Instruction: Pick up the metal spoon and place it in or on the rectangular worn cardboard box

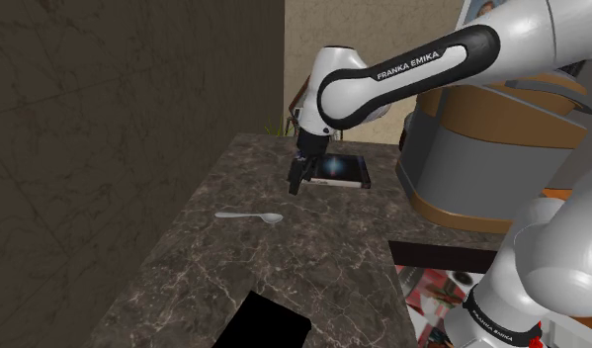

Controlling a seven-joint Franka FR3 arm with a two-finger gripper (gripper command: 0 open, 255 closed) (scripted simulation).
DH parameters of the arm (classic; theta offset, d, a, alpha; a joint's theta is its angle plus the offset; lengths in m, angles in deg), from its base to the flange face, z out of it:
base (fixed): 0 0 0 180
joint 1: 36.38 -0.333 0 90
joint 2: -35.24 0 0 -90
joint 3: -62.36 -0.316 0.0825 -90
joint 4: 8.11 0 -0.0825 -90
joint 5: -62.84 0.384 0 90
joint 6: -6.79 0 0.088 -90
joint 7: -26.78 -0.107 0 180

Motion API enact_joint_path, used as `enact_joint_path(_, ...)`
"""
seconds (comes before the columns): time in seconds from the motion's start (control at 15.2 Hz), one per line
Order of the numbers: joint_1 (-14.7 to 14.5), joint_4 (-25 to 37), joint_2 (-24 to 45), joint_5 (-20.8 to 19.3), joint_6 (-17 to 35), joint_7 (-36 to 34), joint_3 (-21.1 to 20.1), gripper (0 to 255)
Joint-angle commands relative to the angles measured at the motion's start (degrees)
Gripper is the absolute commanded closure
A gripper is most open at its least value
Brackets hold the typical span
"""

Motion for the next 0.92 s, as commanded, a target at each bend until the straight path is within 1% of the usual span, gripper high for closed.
enact_joint_path(0.0,-0.7,2.3,3.8,0.0,2.4,0.3,-0.8,0)
enact_joint_path(0.33,-2.2,9.2,13.8,-1.0,7.4,0.7,-2.4,0)
enact_joint_path(0.66,-4.0,17.7,23.7,-3.0,10.8,0.5,-3.6,0)
enact_joint_path(0.86,-4.3,18.4,25.6,-3.3,12.2,0.5,-3.7,0)
